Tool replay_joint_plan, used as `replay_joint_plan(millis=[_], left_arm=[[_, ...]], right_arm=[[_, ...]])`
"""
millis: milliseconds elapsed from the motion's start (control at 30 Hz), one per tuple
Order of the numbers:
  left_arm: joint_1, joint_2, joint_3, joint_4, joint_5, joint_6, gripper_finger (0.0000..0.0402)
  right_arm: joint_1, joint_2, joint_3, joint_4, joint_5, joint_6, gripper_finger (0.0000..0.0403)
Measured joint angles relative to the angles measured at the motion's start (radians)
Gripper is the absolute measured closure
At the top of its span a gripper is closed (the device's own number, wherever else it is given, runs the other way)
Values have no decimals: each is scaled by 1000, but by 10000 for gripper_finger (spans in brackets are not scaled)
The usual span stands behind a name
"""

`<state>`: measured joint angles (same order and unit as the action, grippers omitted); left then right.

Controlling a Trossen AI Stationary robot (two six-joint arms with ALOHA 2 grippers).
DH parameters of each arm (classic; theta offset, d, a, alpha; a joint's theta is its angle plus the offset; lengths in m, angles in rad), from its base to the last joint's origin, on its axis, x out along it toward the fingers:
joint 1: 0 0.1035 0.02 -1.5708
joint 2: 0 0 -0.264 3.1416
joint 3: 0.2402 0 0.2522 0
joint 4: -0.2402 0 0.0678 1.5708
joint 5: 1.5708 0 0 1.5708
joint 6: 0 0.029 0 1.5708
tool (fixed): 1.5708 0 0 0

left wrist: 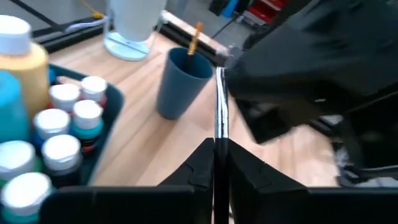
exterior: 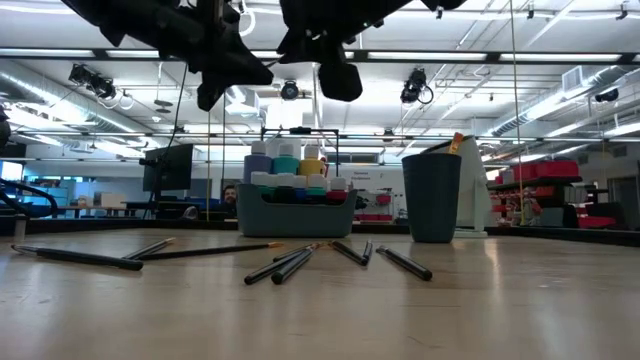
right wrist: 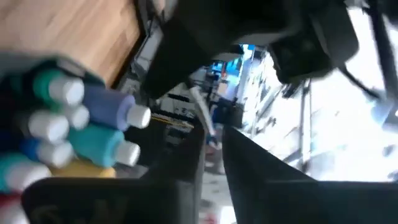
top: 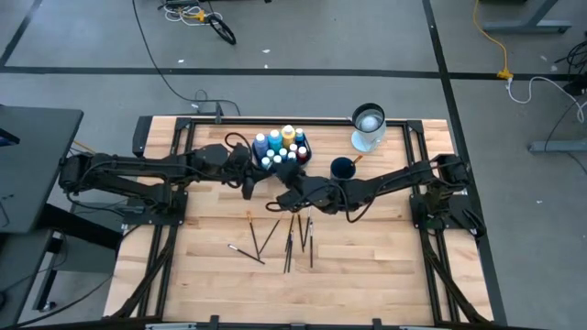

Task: Pick & Place Paint Supplies
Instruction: Put the silver paint brush into the blue cup

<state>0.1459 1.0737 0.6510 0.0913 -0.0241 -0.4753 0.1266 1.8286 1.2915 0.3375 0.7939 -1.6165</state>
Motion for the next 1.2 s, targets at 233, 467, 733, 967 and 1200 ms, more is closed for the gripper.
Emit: replay_joint_plan(millis=[233,467,733,967,1200], left_arm=[[-1,0,0,-2,-121,75,383],[0,0,0,22,-144,179,383],[-1,0,0,166,-126,397,383],[-29,35,2,277,40,489,383],[-50,132,0,400,48,561,380]], right_arm=[[0,-16,0,21,240,358,315],[-28,-159,-105,-110,321,803,316],[-58,-453,-520,154,106,1331,329],[-87,-443,-667,662,-286,1461,331],[-122,-360,-595,796,-674,1396,315]])
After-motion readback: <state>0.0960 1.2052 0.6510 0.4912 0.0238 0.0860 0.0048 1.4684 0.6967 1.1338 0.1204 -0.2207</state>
